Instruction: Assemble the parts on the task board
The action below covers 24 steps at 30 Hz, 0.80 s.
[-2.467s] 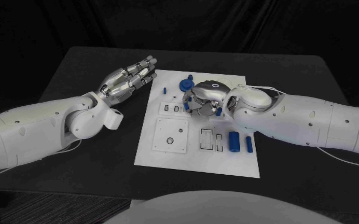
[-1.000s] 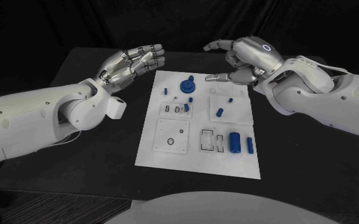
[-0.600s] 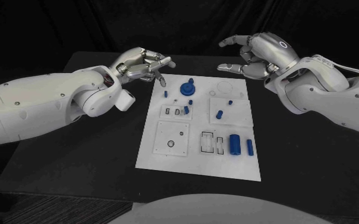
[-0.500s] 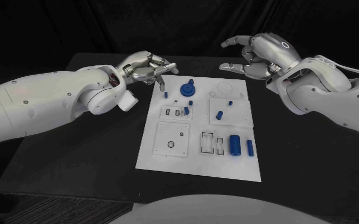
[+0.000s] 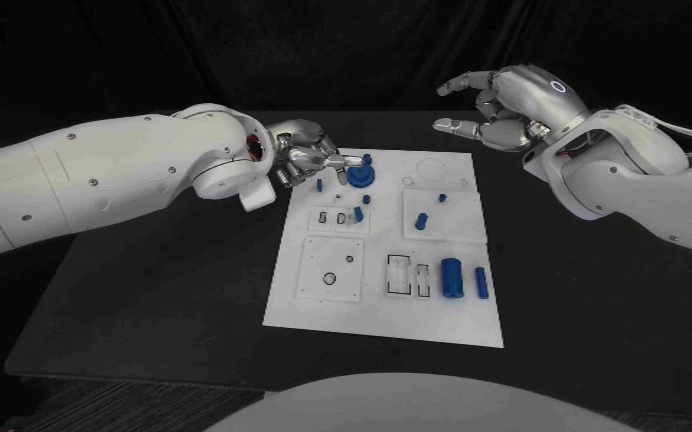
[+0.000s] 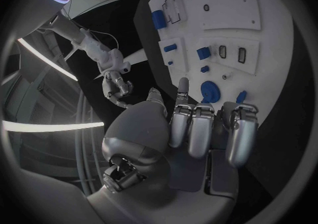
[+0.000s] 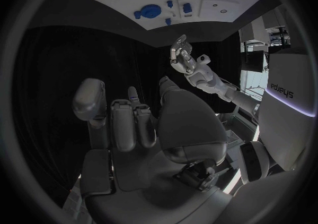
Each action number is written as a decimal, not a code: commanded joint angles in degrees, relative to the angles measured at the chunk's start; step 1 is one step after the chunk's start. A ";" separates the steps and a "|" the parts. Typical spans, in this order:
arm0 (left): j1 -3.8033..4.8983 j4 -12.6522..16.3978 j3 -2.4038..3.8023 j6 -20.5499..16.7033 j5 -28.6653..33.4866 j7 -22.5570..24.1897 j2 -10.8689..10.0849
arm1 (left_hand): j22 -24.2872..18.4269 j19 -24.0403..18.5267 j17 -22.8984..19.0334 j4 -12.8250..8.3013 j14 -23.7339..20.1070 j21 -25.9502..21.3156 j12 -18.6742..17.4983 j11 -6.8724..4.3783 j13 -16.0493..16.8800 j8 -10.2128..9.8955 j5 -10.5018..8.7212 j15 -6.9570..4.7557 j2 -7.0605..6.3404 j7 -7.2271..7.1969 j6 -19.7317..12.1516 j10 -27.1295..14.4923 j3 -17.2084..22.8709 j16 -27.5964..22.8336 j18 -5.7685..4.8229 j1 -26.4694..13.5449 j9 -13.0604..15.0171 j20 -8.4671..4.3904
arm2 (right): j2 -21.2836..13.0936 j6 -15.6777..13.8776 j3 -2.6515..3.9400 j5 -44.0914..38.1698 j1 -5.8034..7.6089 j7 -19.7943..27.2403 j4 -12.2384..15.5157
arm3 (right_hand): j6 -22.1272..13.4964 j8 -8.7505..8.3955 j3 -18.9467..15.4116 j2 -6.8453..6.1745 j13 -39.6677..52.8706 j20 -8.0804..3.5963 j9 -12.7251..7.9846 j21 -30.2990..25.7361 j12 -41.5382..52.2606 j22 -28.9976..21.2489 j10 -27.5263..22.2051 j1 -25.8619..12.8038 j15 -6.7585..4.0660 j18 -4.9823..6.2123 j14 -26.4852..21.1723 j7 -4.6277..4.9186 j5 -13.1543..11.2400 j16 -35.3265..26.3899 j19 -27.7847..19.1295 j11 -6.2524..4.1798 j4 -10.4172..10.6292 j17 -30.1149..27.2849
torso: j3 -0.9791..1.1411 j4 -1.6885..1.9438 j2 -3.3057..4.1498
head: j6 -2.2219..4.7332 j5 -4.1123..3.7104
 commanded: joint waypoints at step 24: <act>0.65 -3.70 0.06 10.06 -6.74 -21.74 7.82 | 15.05 5.94 15.05 -0.50 5.94 0.25 0.01 -3.81 14.68 6.42 2.14 -3.35 -1.80 -2.98 -0.14 6.37 2.84 0.15 -1.20 -2.98 17.28 -3.48 | 0.60 3.22 0.04 0.16 -0.86 -1.03 -1.16 | 0.18 -0.43 -0.21 0.94 11.40 0.03 -1.56 -2.05 -1.43 5.36 2.71 1.86 0.15 0.44 3.64 -0.32 3.70 -0.67 -0.14 0.14 -0.33 7.13 | 3.37 -2.40 -1.08 | -0.68 2.79</act>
